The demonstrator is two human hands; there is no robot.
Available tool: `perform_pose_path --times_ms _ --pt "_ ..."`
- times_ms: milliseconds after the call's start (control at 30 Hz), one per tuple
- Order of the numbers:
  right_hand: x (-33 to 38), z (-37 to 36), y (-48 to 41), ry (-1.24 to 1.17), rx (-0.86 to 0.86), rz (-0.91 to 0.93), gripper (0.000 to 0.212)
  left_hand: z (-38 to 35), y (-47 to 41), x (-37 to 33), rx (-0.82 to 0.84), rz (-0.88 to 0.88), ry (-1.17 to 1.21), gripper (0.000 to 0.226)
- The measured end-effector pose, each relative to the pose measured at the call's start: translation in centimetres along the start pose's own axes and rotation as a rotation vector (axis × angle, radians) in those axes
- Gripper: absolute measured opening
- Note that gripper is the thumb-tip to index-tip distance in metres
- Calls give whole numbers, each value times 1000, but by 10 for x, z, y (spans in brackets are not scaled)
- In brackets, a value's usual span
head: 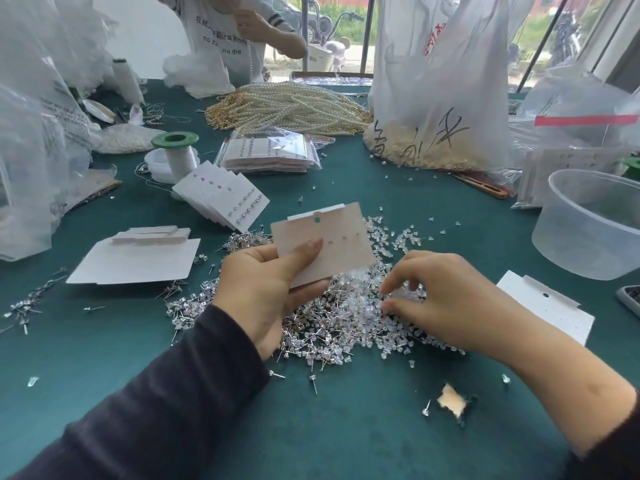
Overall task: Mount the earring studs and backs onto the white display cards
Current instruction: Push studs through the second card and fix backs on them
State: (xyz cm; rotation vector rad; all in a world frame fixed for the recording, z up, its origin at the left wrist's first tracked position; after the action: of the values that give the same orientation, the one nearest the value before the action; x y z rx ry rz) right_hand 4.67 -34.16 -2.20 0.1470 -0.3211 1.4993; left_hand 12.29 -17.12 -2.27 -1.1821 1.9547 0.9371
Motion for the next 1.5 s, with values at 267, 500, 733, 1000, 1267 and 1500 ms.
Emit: perform_pose_path --times_ms 267,500,733,1000,1267,1500 --pt "-15 10 -2 -24 49 -78 8 0 0 -4 -9 91 -2 15" --pt "-7 2 -2 -19 -77 -40 15 -1 2 1 55 155 37 28" --pt "-7 14 -3 -178 -203 -86 15 -5 5 3 78 114 71 19" --pt "-3 15 -1 -236 -160 -94 18 -4 8 1 50 -6 51 19" --pt "3 21 3 -424 -309 -127 19 -8 12 12 67 -77 -169 3" --pt "9 19 6 -442 -346 -129 14 -9 13 13 50 -115 -237 6"
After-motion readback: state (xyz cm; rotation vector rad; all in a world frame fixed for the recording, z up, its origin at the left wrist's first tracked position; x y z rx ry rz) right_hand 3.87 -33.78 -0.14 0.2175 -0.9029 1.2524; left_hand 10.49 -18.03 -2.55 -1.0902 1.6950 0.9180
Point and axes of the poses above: each hand's wrist, its own y-axis away from the middle knuckle, its own z-axis out of the back of the hand, x = y × z, the point moved 2 cm from there along -y, towards the middle knuckle, and after that the axes turned 8 degrees about y, right-handed, at the moved point
